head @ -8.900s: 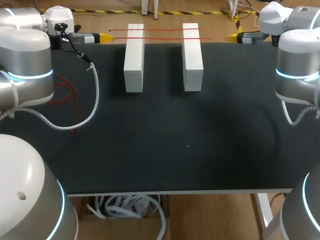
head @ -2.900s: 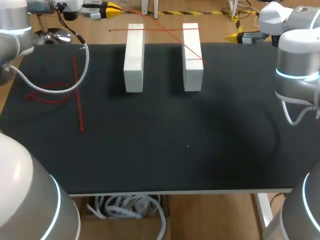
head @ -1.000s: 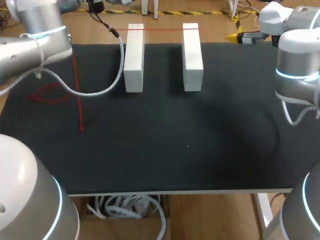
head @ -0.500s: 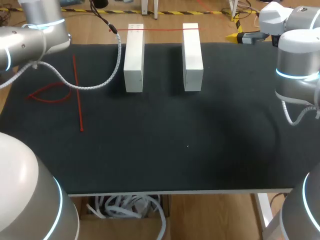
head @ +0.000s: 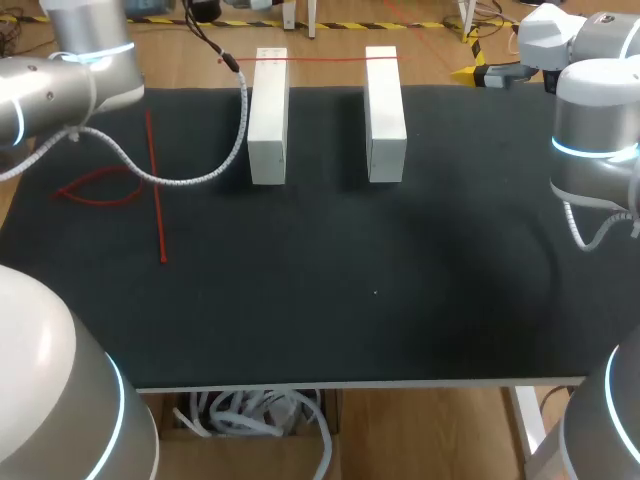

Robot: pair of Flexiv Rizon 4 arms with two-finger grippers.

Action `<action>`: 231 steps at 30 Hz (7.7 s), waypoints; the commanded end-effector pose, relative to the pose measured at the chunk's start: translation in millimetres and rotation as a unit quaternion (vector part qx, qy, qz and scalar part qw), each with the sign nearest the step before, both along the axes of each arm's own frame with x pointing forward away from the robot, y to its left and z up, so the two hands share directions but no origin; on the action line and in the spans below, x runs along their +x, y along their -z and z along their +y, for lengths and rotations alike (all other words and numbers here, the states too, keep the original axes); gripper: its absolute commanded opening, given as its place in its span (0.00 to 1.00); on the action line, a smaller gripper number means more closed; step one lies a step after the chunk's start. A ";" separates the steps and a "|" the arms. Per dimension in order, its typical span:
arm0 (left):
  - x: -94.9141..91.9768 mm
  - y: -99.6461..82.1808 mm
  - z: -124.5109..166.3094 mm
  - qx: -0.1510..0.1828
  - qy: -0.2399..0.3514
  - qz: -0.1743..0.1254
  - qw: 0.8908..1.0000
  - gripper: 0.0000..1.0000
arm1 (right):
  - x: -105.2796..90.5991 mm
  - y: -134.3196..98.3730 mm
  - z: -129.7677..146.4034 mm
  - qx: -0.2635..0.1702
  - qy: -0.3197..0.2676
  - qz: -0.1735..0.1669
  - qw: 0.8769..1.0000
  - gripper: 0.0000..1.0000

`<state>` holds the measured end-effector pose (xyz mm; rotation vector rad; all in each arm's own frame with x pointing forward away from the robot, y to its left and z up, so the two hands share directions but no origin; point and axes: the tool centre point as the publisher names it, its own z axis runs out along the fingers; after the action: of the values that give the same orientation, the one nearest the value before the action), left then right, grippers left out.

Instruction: Grab the tape and strap the tape.

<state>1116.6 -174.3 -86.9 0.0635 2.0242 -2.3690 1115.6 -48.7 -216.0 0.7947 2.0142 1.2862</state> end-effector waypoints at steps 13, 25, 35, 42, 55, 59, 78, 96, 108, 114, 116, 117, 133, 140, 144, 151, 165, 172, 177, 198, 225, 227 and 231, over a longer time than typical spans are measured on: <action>6.5 0.9 3.9 0.007 0.009 0.006 1.000 0.00 | -1.0 0.0 -0.4 0.000 0.000 0.000 1.000 1.00; 4.0 -1.1 1.4 0.011 0.013 -0.010 1.000 0.00 | -1.0 0.0 -0.4 0.000 0.000 0.000 1.000 1.00; 4.0 -1.1 1.4 0.011 0.013 -0.010 1.000 0.00 | 7.0 -6.0 0.5 0.027 0.020 0.016 0.999 1.00; 4.0 -1.1 1.4 0.011 0.013 -0.010 1.000 0.00 | 7.2 -23.9 4.4 0.220 0.190 0.255 0.922 1.00; 4.0 -1.1 1.4 0.011 0.013 -0.010 1.000 0.00 | -29.4 -36.9 26.3 0.310 0.227 0.308 0.871 1.00; 4.0 -1.1 1.4 0.011 0.013 -0.010 1.000 0.00 | -31.1 -39.1 28.9 0.272 0.191 0.258 0.907 1.00; 4.0 -1.1 1.4 0.011 0.013 -0.010 1.000 0.00 | -43.8 -35.2 36.1 0.353 0.293 0.432 0.776 1.00; 4.0 -1.1 1.4 0.011 0.013 -0.010 1.000 0.00 | -30.6 -32.3 37.8 0.462 0.189 0.365 0.786 1.00; 4.0 -1.1 1.4 0.011 0.013 -0.010 1.000 0.00 | -47.6 -26.5 33.2 0.553 0.367 0.312 0.680 1.00; 4.0 -1.1 1.4 0.011 0.013 -0.010 1.000 0.00 | -37.8 -22.1 28.9 0.598 0.399 0.296 0.629 1.00; 4.0 -1.1 1.4 0.011 0.013 -0.010 1.000 0.00 | -32.0 -20.2 27.4 0.613 0.408 0.284 0.614 1.00; 4.0 -1.1 1.4 0.011 0.013 -0.010 1.000 0.00 | -29.8 -19.2 27.3 0.621 0.407 0.280 0.609 1.00; 4.0 -1.1 1.4 0.011 0.013 -0.010 1.000 0.00 | -26.1 -18.4 34.9 0.573 0.351 0.268 0.691 1.00; 4.0 -1.1 1.4 0.011 0.013 -0.010 1.000 0.00 | -34.5 -1.5 46.6 0.646 0.449 0.313 0.532 1.00; 4.0 -1.1 1.4 0.011 0.013 -0.010 1.000 0.00 | -30.1 1.2 45.5 0.688 0.468 0.322 0.453 1.00; 4.0 -1.1 1.4 0.011 0.013 -0.010 1.000 0.00 | -16.7 6.4 40.4 0.711 0.491 0.338 0.373 1.00; 4.0 -1.1 1.4 0.011 0.013 -0.010 1.000 0.00 | -7.0 1.5 42.4 0.688 0.427 0.321 0.491 1.00; 4.0 -1.1 1.4 0.011 0.013 -0.010 1.000 0.00 | 1.6 -0.6 40.8 0.702 0.405 0.323 0.490 1.00; 4.0 -1.1 1.4 0.011 0.013 -0.010 1.000 0.00 | 3.4 -1.0 40.4 0.705 0.404 0.318 0.488 1.00; 4.0 -1.1 1.4 0.011 0.013 -0.010 1.000 0.00 | -0.9 0.6 29.7 0.698 0.420 0.300 0.496 0.47; 4.0 -1.1 1.4 0.011 0.013 -0.010 1.000 0.00 | -8.5 -0.6 20.0 0.695 0.421 0.292 0.505 0.38; 4.0 -1.1 1.4 0.011 0.013 -0.010 1.000 0.00 | -8.3 -0.6 19.9 0.695 0.421 0.292 0.505 0.35; 4.0 -1.1 1.4 0.011 0.013 -0.010 1.000 0.00 | -8.1 -0.2 19.6 0.694 0.423 0.291 0.505 0.35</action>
<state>1120.2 -173.0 -85.8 0.1111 2.0519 -2.3520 1107.5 -28.4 -216.9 2.7192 0.0286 1.8367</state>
